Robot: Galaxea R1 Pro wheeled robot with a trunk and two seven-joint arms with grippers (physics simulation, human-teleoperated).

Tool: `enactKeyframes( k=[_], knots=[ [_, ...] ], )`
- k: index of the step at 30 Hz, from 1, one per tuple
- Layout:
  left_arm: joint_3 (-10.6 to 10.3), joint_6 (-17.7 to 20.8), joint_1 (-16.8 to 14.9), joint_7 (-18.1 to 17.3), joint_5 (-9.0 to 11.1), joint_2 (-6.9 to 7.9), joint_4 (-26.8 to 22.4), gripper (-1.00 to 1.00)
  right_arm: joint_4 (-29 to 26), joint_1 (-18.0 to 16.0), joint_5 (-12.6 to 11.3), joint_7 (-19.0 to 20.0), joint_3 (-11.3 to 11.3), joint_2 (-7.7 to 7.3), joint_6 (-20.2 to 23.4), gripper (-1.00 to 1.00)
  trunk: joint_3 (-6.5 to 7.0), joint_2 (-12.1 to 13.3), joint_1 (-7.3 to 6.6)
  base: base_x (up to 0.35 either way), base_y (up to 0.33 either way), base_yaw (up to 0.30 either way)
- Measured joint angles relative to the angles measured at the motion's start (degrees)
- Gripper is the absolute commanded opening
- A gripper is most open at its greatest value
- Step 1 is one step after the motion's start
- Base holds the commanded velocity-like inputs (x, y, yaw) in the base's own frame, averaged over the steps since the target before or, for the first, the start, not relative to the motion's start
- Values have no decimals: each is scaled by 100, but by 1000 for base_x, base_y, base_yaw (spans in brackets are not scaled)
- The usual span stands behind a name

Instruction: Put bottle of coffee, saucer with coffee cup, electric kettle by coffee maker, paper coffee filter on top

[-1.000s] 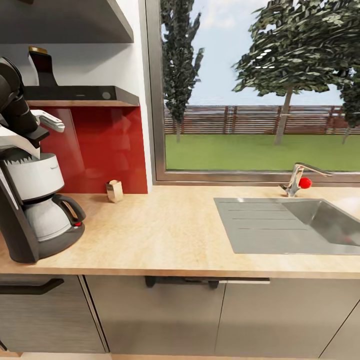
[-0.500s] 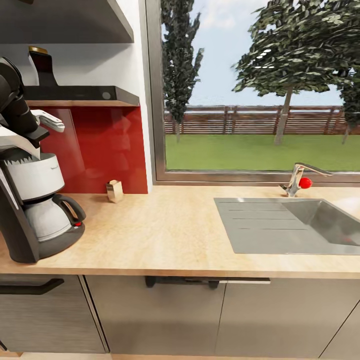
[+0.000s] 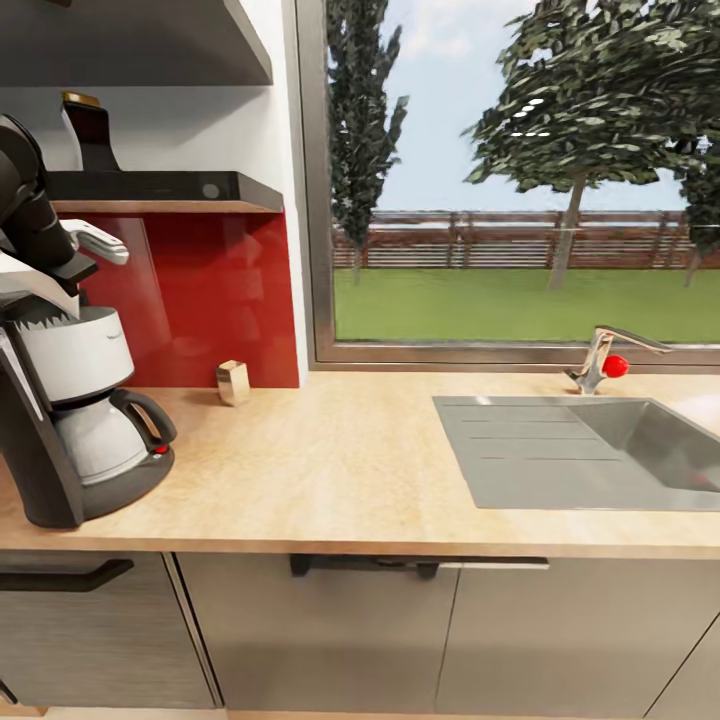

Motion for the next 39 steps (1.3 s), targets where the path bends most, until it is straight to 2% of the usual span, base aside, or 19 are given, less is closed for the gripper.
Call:
enactKeyframes(
  k=[39],
  knots=[
    [10, -2, 4, 0, 4, 64, 0, -100, 0, 0, -3, 0, 0, 0, 0, 100, 0, 0, 0, 16, 12, 0]
  ],
)
